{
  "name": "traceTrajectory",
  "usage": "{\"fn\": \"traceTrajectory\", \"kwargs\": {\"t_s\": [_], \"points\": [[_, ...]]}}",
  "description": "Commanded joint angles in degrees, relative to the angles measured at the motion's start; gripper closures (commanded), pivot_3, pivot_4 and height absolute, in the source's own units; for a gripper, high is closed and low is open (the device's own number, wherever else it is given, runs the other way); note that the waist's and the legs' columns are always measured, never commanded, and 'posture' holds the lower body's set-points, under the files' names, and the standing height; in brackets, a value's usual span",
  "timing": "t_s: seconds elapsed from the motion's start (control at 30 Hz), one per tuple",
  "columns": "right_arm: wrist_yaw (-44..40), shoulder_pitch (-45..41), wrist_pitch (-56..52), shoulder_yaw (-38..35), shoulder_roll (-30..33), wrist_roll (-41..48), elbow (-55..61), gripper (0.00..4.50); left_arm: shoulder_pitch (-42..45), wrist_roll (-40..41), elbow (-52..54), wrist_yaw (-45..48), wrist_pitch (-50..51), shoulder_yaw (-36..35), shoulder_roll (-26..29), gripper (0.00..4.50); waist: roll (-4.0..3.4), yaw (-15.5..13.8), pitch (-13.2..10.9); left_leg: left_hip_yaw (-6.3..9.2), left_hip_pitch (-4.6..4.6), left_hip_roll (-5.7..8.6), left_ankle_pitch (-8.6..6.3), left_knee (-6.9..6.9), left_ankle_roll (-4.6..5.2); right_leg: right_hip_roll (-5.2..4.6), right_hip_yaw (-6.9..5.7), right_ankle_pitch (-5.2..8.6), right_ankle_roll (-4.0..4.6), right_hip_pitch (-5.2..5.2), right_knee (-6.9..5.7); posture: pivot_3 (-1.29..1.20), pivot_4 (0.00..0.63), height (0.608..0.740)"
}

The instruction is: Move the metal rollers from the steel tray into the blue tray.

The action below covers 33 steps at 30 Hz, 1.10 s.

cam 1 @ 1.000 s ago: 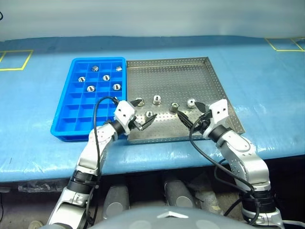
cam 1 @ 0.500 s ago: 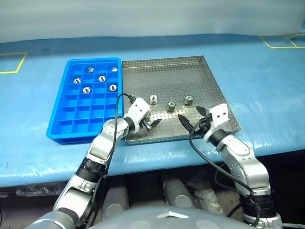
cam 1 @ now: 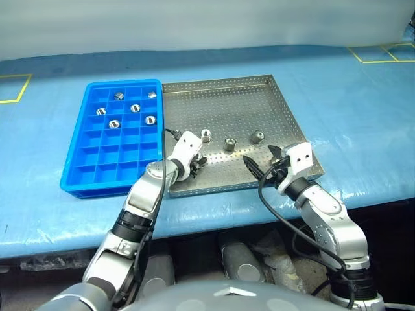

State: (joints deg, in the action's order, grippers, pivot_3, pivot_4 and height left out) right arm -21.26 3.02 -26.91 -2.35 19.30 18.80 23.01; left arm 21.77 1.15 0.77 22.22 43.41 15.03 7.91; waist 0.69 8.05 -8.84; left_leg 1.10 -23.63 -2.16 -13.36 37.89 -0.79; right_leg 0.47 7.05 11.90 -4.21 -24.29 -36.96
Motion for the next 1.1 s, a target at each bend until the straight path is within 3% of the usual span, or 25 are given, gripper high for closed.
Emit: {"fn": "traceTrajectory", "kwargs": {"t_s": [0.03,0.43,0.9,1.1], "points": [[0.15,-0.96,0.45,-0.82,-0.32,0.62,1.76,0.0,-0.63,0.8,1.6,-0.16,0.07,-0.25,-0.46,2.76,0.0,0.03,0.0,0.0,0.0,0.0,0.0,0.0,0.0,0.0,0.0,0.0,0.0,0.0,0.0,-0.15,0.15,0.74],[-1.57,-4.27,0.63,1.44,-1.31,0.43,-0.77,0.0,1.2,-0.16,11.63,-14.34,-8.97,-11.69,-6.44,2.76,0.02,-0.89,-0.02,0.01,-0.03,0.0,0.0,0.0,0.0,0.01,0.01,-0.14,-0.23,-0.02,0.01,-0.08,0.15,0.74],[-2.43,-5.82,0.79,3.5,-2.4,0.09,-2.14,0.0,6.94,-10.31,-4.51,-41.6,-17.11,-26.67,-1.11,2.76,0.09,-2.01,-0.05,0.06,-0.09,0.04,0.0,-0.02,0.0,-0.02,-0.02,-0.22,-0.36,-0.03,0.06,-0.06,0.15,0.74],[-2.84,-6.23,0.41,3.96,-2.26,0.16,-2.03,0.0,8.35,-10.21,-11.17,-45.28,-18.56,-29.24,0.57,2.76,0.1,-2.96,-0.05,0.06,-0.09,0.04,0.0,-0.02,0.0,-0.02,-0.03,-0.23,-0.37,-0.03,0.06,-0.06,0.15,0.74]]}}
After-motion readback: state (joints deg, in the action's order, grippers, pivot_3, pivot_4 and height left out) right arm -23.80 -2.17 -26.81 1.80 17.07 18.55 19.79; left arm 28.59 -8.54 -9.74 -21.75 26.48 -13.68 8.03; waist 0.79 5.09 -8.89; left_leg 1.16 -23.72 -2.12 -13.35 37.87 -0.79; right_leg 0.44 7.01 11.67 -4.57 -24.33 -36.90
